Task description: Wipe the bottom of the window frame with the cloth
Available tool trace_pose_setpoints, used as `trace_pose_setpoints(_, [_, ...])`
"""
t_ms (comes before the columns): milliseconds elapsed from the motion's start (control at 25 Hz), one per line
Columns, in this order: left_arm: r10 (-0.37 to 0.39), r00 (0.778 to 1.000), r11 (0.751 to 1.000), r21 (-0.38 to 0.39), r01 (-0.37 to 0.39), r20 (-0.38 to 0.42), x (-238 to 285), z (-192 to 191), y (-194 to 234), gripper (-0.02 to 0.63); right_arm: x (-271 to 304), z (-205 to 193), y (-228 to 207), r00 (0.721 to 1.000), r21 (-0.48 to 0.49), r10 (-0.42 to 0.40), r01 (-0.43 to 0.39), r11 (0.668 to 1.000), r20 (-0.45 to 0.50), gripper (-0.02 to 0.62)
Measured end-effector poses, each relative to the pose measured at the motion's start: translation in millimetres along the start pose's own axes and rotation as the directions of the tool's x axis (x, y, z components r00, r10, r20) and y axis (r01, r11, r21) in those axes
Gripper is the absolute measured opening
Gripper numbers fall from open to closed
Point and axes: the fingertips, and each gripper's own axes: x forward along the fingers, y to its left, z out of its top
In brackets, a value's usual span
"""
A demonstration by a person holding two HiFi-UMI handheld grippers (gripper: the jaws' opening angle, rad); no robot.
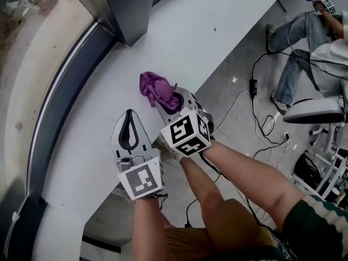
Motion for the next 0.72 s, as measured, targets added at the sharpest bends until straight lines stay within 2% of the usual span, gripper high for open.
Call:
trace_pose_setpoints(280, [-0.001,1.000,1.000,0.000,0.000,-0.026,-19.8,-21.2,-23.0,0.003,-34.6,-40.4,-2.0,1.000,-0.002,0.003,-0.003,1.000,-0.017,0.152])
trace_pose_setpoints(480, [-0.018,0.999,1.000,0.012,0.018,-0.037,-16.6,-29.5,-18.0,0.003,-29.1,-50.5,-1.3,0.999,0.019,0.009,-0.009,1.000,-0.043,0.152])
trace_pose_setpoints(720, [-0.041,0.999,0.999,0.034,0.043,-0.033,-18.9,-25.9,-33.7,0.003,-38.8,-58.8,-0.1,0.998,0.024,0.028,-0.026,0.999,-0.058,0.152])
